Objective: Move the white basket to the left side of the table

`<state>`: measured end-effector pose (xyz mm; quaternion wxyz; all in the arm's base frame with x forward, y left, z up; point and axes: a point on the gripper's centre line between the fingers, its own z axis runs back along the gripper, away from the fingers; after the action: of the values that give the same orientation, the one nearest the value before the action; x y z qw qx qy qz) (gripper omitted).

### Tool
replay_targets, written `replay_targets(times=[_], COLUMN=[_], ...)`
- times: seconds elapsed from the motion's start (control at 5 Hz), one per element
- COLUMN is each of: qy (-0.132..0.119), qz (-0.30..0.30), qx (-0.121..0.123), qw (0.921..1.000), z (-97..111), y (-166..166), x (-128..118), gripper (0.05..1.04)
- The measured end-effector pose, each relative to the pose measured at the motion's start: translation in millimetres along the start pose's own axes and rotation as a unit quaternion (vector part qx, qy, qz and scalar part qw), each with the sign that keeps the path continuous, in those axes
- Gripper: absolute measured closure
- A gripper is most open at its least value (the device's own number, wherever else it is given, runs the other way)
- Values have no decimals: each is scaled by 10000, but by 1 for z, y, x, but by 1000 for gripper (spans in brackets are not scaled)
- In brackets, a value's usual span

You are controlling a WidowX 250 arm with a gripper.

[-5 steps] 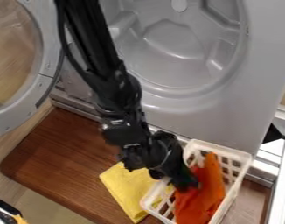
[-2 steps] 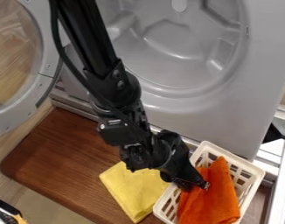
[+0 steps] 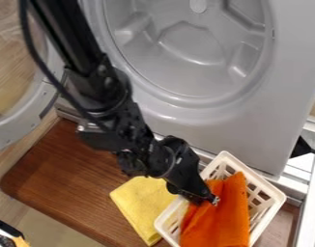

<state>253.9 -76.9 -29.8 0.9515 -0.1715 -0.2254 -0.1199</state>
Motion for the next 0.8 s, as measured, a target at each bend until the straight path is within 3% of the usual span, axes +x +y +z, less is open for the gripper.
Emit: replay_targets(times=[0.2, 0.4, 0.6, 0.8], qy=[-191, -333, -295, -372], qz=[-89, -4, 61, 358], qx=[-99, -30, 177, 724], qw=[9997, 9994, 9994, 9960], z=[17, 36, 55, 86], y=[-3, 13, 35, 73], x=[4, -1, -5, -13], gripper=[981, 981, 981, 981])
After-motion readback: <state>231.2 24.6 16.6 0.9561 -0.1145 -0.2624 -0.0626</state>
